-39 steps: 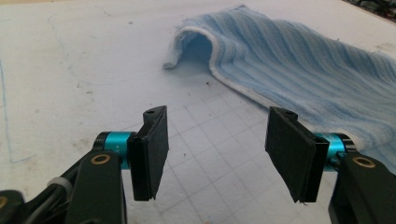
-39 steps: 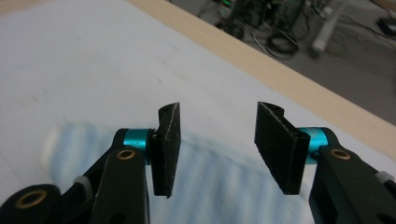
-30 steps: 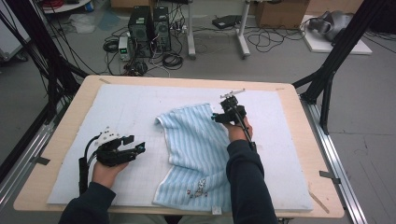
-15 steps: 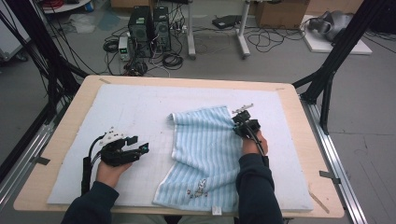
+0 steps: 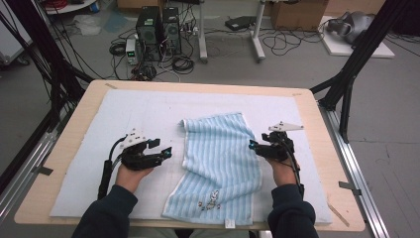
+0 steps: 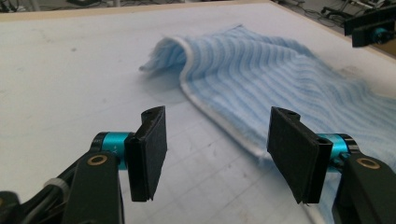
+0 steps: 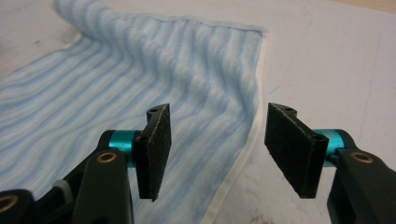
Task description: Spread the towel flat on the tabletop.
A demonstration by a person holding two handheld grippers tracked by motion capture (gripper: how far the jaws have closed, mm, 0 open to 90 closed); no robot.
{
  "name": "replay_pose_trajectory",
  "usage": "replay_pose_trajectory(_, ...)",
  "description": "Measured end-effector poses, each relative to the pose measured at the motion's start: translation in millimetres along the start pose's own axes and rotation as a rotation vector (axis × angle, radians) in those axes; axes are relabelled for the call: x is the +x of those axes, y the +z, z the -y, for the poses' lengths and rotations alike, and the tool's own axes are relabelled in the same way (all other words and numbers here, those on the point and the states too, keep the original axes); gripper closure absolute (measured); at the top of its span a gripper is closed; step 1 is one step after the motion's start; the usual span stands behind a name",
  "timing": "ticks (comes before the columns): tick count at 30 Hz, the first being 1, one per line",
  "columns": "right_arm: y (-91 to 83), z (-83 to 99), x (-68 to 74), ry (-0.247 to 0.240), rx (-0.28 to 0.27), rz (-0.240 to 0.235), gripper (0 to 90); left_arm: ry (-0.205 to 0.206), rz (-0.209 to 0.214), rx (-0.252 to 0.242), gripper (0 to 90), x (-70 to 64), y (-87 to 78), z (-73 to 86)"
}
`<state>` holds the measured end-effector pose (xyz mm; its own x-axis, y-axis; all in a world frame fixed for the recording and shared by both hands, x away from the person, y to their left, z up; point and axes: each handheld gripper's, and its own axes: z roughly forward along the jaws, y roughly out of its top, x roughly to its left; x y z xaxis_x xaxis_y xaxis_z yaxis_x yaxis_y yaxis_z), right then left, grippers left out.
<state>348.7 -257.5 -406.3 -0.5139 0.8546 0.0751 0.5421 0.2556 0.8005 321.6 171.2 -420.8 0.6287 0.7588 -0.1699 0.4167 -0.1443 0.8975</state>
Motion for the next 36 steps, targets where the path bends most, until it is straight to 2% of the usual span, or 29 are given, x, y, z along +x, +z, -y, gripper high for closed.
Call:
replay_pose_trajectory(4, -14.8, 13.6, 3.4, -0.013, -0.01, 0.009, 38.2, 0.007, 0.033, 0.024, 37.9, -10.4, 18.4, -2.1)
replay_pose_trajectory(6, -19.3, 20.1, 4.5, -0.013, 0.001, 0.017, 36.9, 0.018, 0.053, 0.058, 37.9, -17.6, 29.6, 1.2)
replay_pose_trajectory(12, -29.9, 40.8, 11.9, -0.001, 0.004, -0.004, 36.8, 0.035, 0.089, 0.12, 37.8, -37.8, 52.7, 2.2)
replay_pose_trajectory(15, -30.8, 47.3, 14.9, -0.003, 0.026, 0.004, 36.7, 0.069, 0.081, 0.183, 38.3, -47.2, 67.0, 4.3)
replay_pose_trajectory(17, -32.5, 51.6, 15.4, 0.013, 0.016, 0.001, 36.6, 0.103, 0.06, 0.24, 39.7, -52.3, 76.7, 9.0)
replay_pose_trajectory(20, -34.7, 56.8, 17.4, 0.021, 0.011, -0.003, 36.4, 0.172, 0.013, 0.249, 42.3, -59.4, 78.9, 8.8)
replay_pose_trajectory(21, -35.1, 58.3, 18.6, 0.025, 0.015, -0.004, 36.3, 0.192, 0.003, 0.25, 46.7, -60.7, 78.8, 8.8)
replay_pose_trajectory(22, -35.0, 59.3, 18.6, 0.021, 0.015, -0.005, 36.3, 0.21, 0.016, 0.248, 51.6, -61.6, 78.4, 8.8)
replay_pose_trajectory(24, -34.5, 61.3, 19.4, 0.022, 0.02, -0.002, 36.3, 0.245, 0.038, 0.248, 71.0, -63.5, 78.1, 8.6)
replay_pose_trajectory(25, -34.1, 61.8, 19.3, 0.021, 0.018, -0.004, 36.2, 0.255, 0.037, 0.249, 77.6, -64.0, 78.4, 8.3)
replay_pose_trajectory(26, -34.3, 61.9, 20.2, 0.029, 0.014, -0.004, 36.2, 0.249, 0.032, 0.246, 80.8, -63.7, 78.6, 8.0)
replay_pose_trajectory(28, -33.7, 61.8, 21.4, 0.03, 0.01, -0.006, 36.3, 0.231, -0.008, 0.242, 82.5, -57.6, 77.8, 6.6)
replay_pose_trajectory(30, -31.6, 61.6, 22.6, 0.03, 0.015, -0.008, 36.2, 0.194, -0.027, 0.23, 82.9, -50.5, 77.1, 5.3)
replay_pose_trajectory(36, -15.4, 55.2, 30.5, 0.033, 0.032, -0.026, 35.8, 0.148, -0.111, 0.18, 83.1, -32.4, 69.6, -0.1)
